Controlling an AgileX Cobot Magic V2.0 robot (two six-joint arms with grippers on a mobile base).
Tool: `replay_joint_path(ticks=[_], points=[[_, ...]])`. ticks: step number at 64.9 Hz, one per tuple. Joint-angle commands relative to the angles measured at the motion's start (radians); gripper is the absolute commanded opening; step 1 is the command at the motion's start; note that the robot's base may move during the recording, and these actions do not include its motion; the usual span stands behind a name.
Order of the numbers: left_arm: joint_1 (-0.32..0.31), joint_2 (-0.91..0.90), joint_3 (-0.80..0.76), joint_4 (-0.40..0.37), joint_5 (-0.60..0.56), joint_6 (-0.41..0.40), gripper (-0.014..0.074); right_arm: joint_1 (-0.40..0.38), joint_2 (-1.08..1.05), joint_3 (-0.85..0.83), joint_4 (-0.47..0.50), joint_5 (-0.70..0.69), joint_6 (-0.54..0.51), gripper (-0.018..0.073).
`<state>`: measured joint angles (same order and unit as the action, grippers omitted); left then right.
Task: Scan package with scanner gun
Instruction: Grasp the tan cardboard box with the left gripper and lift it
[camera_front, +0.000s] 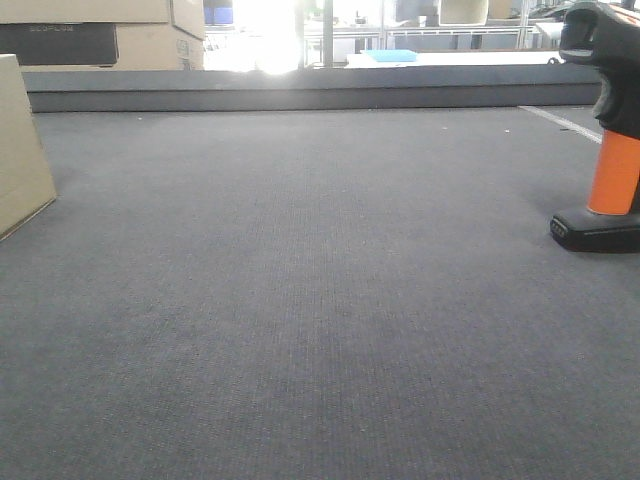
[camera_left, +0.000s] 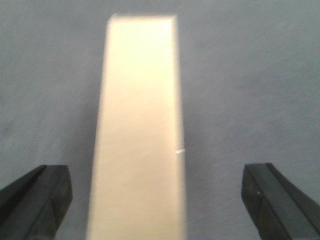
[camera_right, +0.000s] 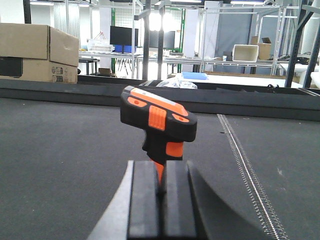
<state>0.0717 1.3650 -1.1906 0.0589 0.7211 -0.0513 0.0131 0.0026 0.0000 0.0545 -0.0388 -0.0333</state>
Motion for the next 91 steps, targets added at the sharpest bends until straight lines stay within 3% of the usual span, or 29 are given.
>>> replay_joint_path(ticks=[1, 13, 21, 55, 62, 76, 83, 91], points=[[0.032, 0.012, -0.004, -0.007, 0.013, -0.012, 0.0598, 0.001, -0.003, 0.0, -0.005, -0.022, 0.0, -0.0162], [0.023, 0.043, -0.004, -0.014, 0.045, 0.001, 0.0598, 0.001, -0.003, 0.0, -0.005, -0.022, 0.0, -0.0162], [0.002, 0.063, -0.004, -0.072, 0.054, 0.079, 0.0598, 0.001, -0.003, 0.0, -0.005, -0.022, 0.0, -0.0162], [0.016, 0.138, -0.004, -0.047, 0.102, 0.071, 0.058, 0.001, -0.003, 0.0, -0.005, -0.022, 0.0, -0.0162], [0.035, 0.138, -0.004, -0.045, 0.105, 0.071, 0.0484, 0.001, -0.003, 0.0, -0.005, -0.022, 0.0, -0.0162], [0.043, 0.138, -0.004, -0.059, 0.12, 0.071, 0.0127, 0.001, -0.003, 0.0, -0.005, -0.022, 0.0, -0.0162], [0.043, 0.138, -0.012, -0.087, 0.127, 0.071, 0.0036, 0.001, -0.003, 0.0, -0.005, -0.022, 0.0, -0.0162], [0.043, 0.138, -0.035, -0.142, 0.132, 0.071, 0.0005, 0.001, -0.003, 0.0, -0.005, -0.022, 0.0, -0.0162]])
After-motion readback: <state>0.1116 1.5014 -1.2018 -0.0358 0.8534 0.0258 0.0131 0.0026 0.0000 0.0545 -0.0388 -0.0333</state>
